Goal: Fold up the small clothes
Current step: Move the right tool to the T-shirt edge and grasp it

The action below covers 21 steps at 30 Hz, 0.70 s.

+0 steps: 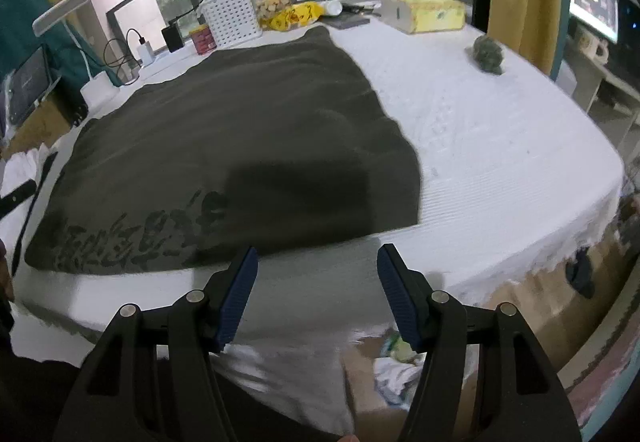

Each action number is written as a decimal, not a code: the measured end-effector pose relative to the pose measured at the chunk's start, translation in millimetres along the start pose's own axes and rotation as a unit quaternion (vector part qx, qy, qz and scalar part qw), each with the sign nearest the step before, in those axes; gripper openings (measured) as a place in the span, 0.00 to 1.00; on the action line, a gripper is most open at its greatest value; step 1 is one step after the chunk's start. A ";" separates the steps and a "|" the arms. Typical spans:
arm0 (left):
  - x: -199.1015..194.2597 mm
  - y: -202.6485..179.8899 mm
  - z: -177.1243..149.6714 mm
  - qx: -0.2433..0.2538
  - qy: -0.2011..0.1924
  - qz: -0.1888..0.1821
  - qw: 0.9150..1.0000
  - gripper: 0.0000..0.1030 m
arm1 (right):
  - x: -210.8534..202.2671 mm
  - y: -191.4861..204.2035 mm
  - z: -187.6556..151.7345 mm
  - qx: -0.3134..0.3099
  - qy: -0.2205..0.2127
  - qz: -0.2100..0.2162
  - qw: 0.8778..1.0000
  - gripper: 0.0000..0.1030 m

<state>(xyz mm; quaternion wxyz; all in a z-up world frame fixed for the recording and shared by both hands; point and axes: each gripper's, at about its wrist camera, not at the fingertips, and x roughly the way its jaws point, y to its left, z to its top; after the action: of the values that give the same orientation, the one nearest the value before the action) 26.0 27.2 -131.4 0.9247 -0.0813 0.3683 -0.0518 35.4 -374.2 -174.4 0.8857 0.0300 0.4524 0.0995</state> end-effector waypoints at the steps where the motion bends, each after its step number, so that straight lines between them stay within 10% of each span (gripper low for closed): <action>1: 1.0 1.4 0.3 -0.001 0.001 0.000 1.000 0.78 | 1.9 2.5 1.9 0.002 -0.004 0.001 1.000 0.67; 21: 27.0 29.3 24.6 -0.029 0.020 0.020 0.999 0.78 | 48.2 12.6 59.4 0.033 -0.025 0.022 0.999 0.74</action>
<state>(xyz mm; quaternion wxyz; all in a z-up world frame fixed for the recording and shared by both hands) 63.6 54.5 -137.5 0.9153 -0.0998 0.3894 -0.0244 109.0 -349.9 -176.0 0.8929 0.0713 0.4325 0.1029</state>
